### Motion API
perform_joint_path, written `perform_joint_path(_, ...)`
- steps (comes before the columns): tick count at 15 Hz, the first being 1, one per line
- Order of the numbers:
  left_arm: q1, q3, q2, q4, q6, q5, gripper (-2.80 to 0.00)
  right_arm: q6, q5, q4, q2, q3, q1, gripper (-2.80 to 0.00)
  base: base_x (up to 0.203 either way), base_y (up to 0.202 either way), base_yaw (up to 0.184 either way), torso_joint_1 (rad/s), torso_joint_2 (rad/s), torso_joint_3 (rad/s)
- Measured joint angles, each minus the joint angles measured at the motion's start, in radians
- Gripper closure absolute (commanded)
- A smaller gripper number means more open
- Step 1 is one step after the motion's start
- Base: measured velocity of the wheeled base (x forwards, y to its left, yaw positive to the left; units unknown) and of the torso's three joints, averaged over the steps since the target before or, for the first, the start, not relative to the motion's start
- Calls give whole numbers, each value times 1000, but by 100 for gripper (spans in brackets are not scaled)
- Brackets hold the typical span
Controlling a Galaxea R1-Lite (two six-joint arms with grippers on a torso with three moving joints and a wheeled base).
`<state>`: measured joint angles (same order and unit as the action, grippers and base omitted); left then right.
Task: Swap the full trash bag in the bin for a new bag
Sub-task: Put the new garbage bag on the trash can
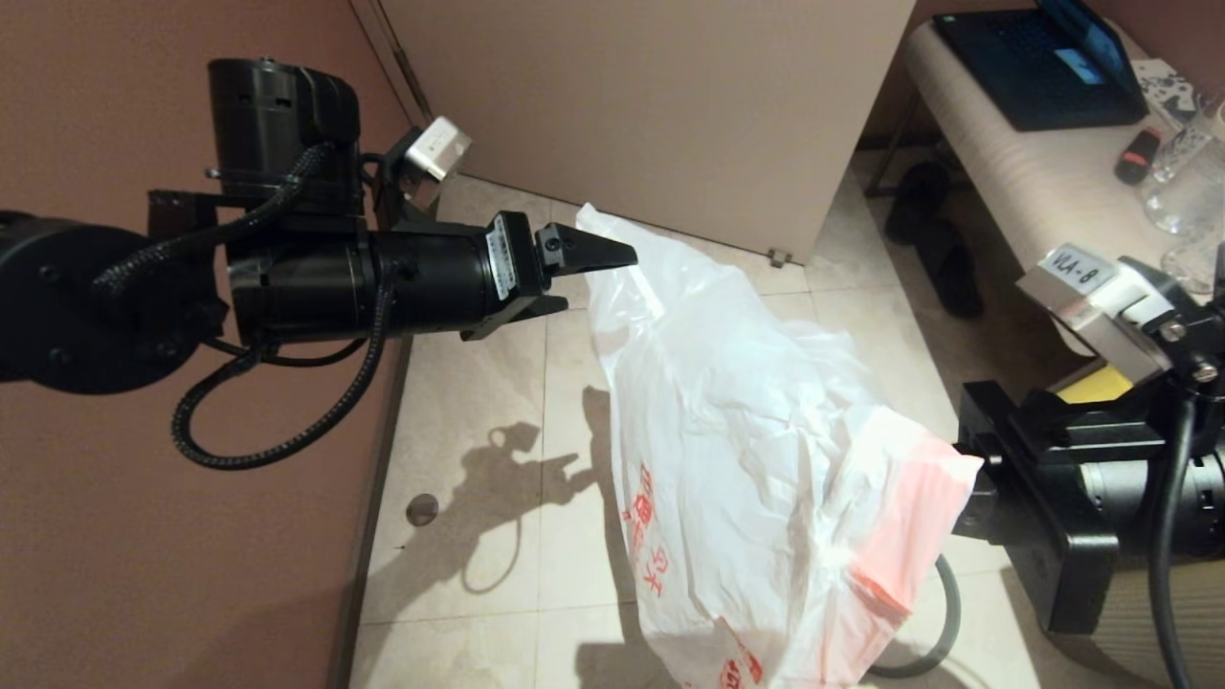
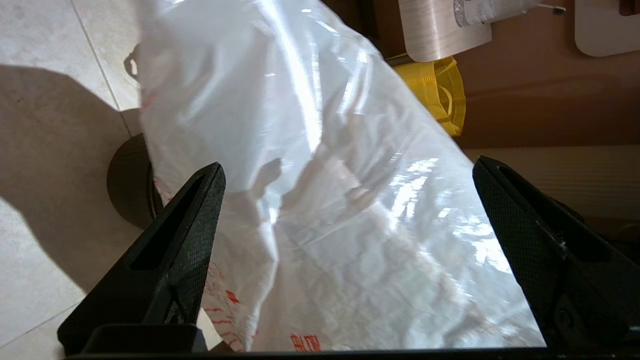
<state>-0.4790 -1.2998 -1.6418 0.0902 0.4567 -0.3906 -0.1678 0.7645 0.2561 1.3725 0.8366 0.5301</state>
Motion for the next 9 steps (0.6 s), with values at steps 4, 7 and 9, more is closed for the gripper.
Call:
perform_joint_path(4, 11, -1, -42, 29, -16, 8, -280, 26, 73, 21, 50, -25, -162, 0, 0, 0, 0, 0, 0, 0)
perform_joint_path(7, 15, -1, -113, 72, -37, 90, -189, 28, 121, 12, 97, 30, -266, 0, 0, 0, 0, 0, 0, 0)
perform_joint_path(9, 22, -25, -158, 74, -35, 133, 0, 23, 123, -12, 122, 64, -283, 0, 0, 0, 0, 0, 0, 0)
